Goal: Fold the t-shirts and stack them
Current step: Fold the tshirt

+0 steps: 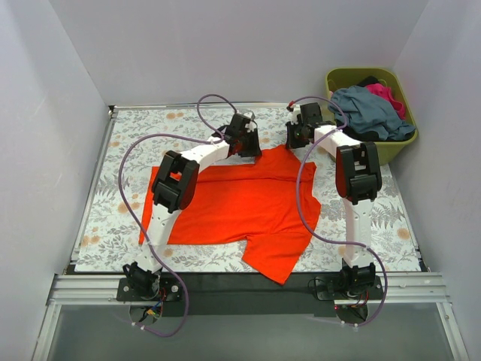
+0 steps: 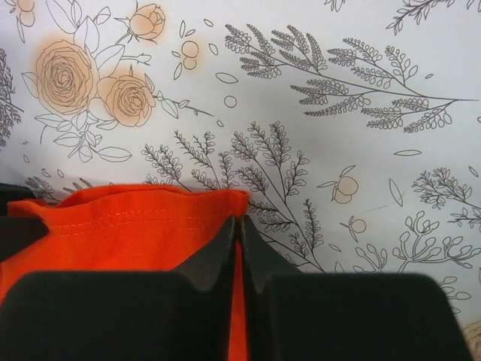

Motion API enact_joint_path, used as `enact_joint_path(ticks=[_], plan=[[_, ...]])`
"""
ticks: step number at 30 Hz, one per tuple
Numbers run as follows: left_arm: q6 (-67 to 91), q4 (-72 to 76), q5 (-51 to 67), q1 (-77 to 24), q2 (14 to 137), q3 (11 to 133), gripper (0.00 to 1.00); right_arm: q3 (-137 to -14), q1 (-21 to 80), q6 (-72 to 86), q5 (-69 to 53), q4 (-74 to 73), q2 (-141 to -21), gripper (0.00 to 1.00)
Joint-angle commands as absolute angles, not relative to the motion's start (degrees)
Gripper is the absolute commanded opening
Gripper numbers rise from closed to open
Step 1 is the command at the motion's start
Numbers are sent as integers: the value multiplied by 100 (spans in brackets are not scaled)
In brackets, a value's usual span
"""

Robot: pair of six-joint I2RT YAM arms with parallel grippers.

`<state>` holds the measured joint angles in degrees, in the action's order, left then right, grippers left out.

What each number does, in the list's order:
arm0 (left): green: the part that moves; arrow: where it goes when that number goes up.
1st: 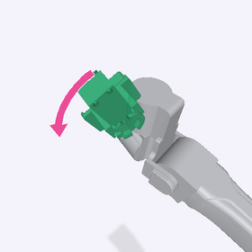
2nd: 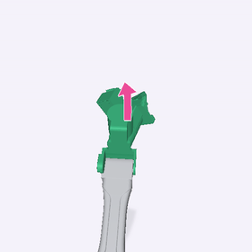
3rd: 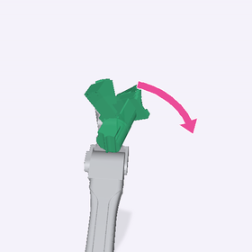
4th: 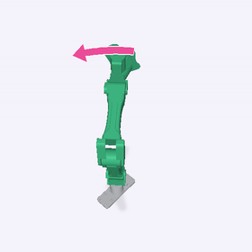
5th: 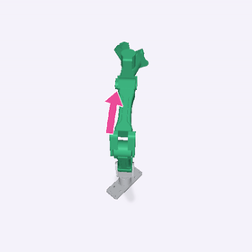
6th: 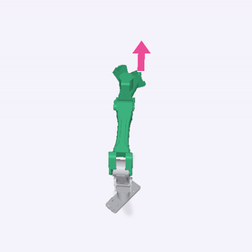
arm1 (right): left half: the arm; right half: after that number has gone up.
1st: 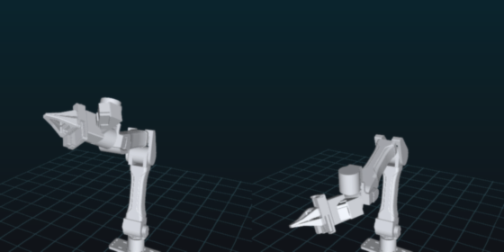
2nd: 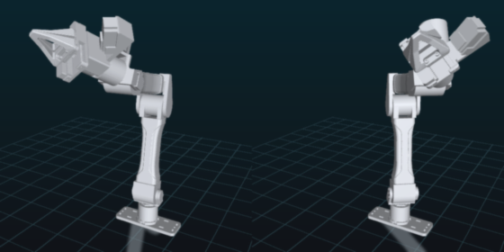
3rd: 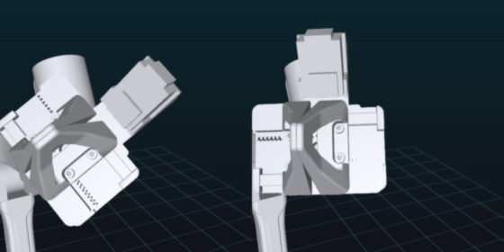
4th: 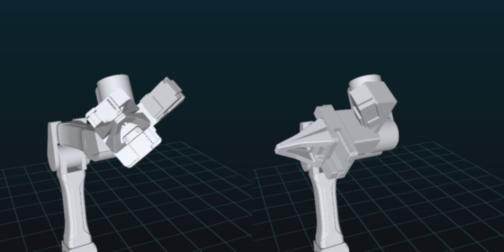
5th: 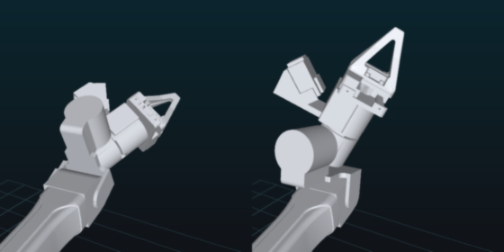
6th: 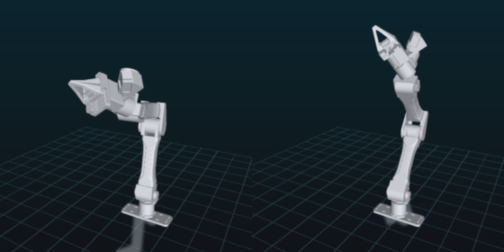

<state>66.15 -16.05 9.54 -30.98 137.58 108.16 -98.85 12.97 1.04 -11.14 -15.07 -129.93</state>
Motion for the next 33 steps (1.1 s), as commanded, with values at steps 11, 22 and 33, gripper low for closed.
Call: enact_joint_path(ticks=[11,22,33], plan=[[6188,-1890,378,-3217,13791,10793,0,-9897,1301,35,-1336,-1582,-12675,1],[6152,-1872,905,-3401,12684,10109,0,-8922,1310,158,-1432,-1582,-11321,1],[6477,-1846,1046,-3682,11498,8957,0,-7375,1327,431,-1600,-1564,-9968,1]])
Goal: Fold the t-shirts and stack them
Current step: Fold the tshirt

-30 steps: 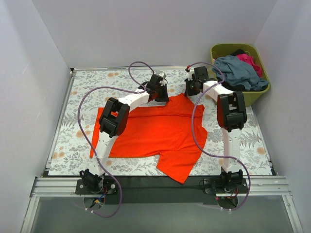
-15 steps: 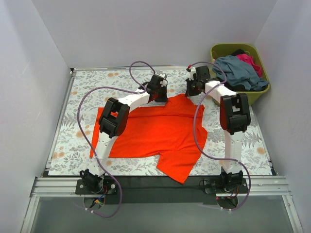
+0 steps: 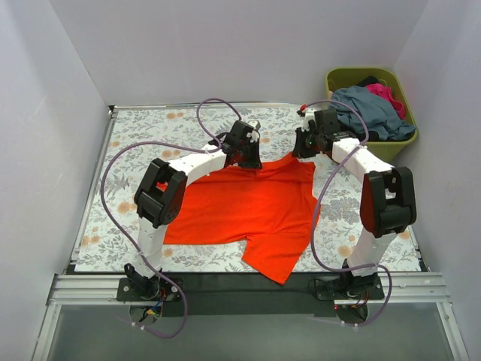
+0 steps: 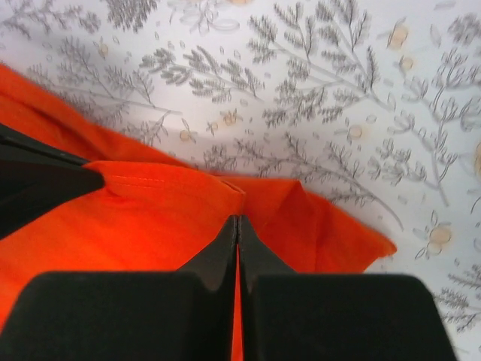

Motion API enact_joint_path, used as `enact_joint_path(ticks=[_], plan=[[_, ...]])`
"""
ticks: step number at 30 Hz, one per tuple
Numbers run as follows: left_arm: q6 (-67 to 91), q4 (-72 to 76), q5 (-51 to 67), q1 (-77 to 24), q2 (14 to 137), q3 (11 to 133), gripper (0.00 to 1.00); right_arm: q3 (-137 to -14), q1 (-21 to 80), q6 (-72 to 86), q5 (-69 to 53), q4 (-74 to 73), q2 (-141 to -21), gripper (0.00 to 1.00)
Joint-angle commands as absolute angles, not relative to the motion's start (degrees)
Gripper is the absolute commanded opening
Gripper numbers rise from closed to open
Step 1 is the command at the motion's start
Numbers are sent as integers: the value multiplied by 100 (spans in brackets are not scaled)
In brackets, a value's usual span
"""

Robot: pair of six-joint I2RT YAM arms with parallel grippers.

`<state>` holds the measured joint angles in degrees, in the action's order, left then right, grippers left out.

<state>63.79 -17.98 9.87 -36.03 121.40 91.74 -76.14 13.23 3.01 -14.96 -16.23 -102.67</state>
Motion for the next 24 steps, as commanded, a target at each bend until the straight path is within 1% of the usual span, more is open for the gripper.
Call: enact_joint_path(ticks=[1,13,24], plan=[[6495,-1828,1046,-3709,11427,8886,0,-7270,1327,448,-1591,-1564,-9819,1],[6653,-1811,985,-4086,10776,7735,0,-6065,1327,887,-1740,-1564,-8957,1],[6846,-1793,940,-4263,10380,7120,1,-5292,1345,1169,-1881,-1714,-8429,1]])
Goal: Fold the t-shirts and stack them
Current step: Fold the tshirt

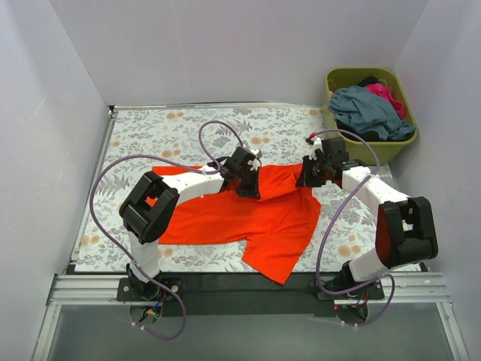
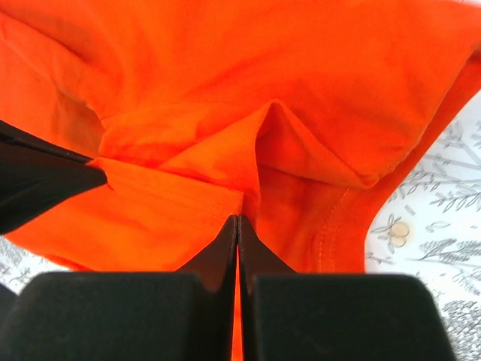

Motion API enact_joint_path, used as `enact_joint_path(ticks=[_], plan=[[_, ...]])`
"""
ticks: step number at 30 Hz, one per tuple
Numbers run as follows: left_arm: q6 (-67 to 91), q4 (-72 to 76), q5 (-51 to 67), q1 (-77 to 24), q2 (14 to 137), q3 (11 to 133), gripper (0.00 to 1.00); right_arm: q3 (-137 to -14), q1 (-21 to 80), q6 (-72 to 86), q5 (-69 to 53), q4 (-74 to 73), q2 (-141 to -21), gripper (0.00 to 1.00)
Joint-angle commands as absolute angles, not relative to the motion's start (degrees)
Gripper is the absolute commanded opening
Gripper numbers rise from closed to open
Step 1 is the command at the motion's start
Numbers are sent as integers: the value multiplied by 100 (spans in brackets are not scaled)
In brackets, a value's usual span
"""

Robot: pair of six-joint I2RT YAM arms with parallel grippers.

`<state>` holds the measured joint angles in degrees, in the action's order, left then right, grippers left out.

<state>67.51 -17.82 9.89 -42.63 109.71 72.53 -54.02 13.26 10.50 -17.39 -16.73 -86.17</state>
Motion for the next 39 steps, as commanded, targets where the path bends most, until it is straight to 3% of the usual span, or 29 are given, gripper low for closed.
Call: enact_joint_path(ticks=[1,6,11,12,15,19,26,29,35,39], plan=[[6855,-1784,967,-4263,10362,7058,1,-5187,1345,1195,-1916,-1740,-8437,1],[6891,-1740,1072,-4307,10336,6795,5,-4817,1371,1362,-2039,-1740,-8464,1],[6899,-1679,1125,-4333,10257,6566,16,-4623,1380,1371,-2100,-1749,-8324,4],[6899,-1661,1125,-4342,10231,6539,21,-4588,1389,1362,-2127,-1749,-8236,11],[6891,-1608,1143,-4342,10108,6373,53,-4640,1389,1327,-2311,-1845,-8095,16],[6926,-1608,1046,-4342,9871,6214,70,-4860,1433,1301,-2251,-2109,-7902,18],[7075,-2020,-269,-4097,9106,6293,75,-5317,1231,1309,-1284,-2145,-8006,27],[7172,-2249,-721,-3465,8842,6232,78,-5676,1029,1371,-1327,-2022,-8305,29],[7295,-2285,-423,-1496,8859,6073,78,-6204,940,1503,-1283,-1591,-8964,32],[7260,-2285,-255,-766,9394,6371,72,-6354,905,1573,-1169,-1363,-9421,31]])
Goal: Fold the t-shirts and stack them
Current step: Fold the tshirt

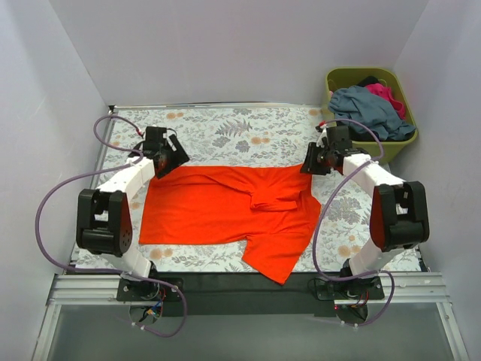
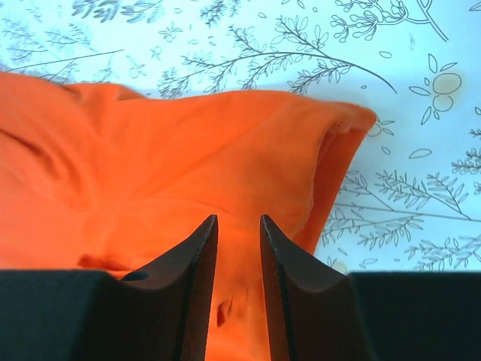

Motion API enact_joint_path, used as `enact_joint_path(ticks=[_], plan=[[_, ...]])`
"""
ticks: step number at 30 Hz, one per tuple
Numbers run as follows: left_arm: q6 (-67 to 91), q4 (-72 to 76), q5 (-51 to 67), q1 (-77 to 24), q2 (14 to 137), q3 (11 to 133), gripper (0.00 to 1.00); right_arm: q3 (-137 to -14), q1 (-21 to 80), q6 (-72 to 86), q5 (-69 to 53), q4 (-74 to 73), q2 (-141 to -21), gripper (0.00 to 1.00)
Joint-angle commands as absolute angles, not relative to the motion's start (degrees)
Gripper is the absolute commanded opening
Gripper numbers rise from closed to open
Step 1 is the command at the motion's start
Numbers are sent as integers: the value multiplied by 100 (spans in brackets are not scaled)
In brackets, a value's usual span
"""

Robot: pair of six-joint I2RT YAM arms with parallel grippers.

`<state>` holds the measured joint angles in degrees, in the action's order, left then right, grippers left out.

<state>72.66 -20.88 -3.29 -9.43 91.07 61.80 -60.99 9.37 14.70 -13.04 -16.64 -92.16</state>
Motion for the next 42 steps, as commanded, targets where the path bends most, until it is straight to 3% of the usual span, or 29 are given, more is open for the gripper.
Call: enact_joint_path(ticks=[1,9,25,33,38,42], plan=[[7251,-2285,-237,-565,9500,6520,70,-6363,897,1608,-1143,-1319,-9483,31],[7014,-2241,-218,-167,10704,7172,59,-6363,686,1643,-1046,-783,-10133,26],[6908,-2338,-272,378,12050,8287,56,-6758,439,1556,-589,-624,-10723,24],[7022,-2259,211,360,11077,7920,76,-6794,913,1240,-878,-747,-10108,29],[6944,-2285,80,343,10082,7278,80,-6636,1554,845,-817,-756,-9494,42],[6987,-2460,-394,343,9677,6795,80,-6680,2178,396,-835,-782,-9238,46]])
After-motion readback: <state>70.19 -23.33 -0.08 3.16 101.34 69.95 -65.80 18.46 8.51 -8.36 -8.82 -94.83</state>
